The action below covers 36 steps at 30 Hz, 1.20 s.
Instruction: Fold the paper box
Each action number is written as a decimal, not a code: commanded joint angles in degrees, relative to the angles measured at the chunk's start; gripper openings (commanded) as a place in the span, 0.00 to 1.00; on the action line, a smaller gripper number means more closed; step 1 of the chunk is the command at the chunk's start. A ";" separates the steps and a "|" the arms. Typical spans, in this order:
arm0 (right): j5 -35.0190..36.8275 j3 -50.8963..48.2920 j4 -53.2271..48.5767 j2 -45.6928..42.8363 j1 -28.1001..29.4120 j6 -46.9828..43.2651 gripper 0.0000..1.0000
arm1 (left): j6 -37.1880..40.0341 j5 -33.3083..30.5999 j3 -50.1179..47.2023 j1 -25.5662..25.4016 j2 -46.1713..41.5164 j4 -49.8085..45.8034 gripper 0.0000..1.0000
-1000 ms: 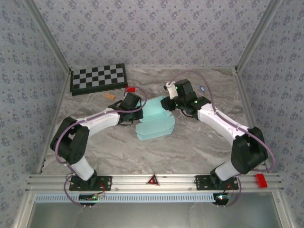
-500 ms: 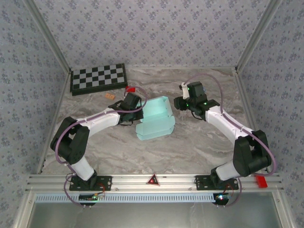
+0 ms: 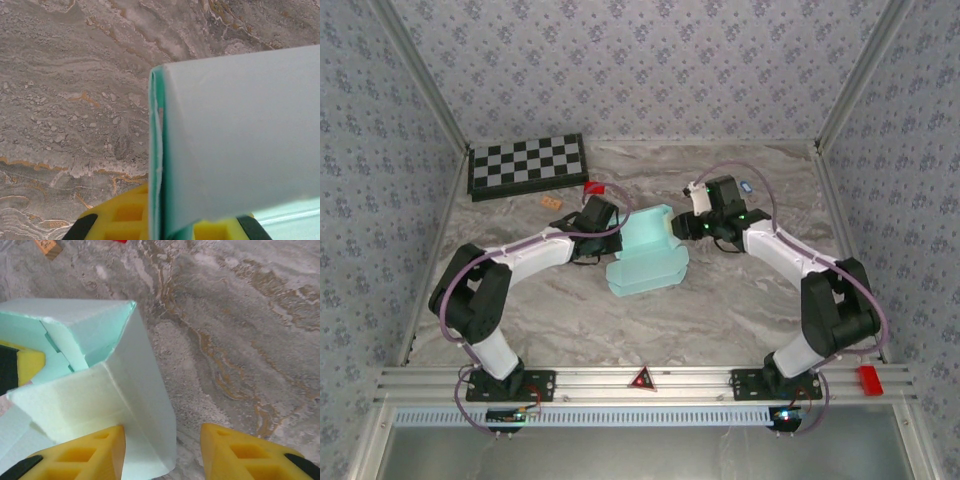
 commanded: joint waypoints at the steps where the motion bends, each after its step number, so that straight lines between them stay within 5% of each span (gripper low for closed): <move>1: -2.41 1.88 -0.89 1.60 0.70 -1.47 0.46 | 0.38 0.84 1.97 -0.20 0.28 0.45 0.00; 11: -1.43 3.11 -1.56 4.59 2.22 -1.91 0.48 | 0.18 0.92 2.07 -0.25 0.23 0.43 0.00; 23: 11.44 6.19 -2.18 9.00 6.25 -3.47 0.47 | 0.38 1.34 2.23 -0.29 0.19 0.51 0.00; 36: 25.01 7.07 -2.41 10.35 8.23 -2.81 0.34 | 0.65 1.60 2.62 -0.22 0.69 0.47 0.00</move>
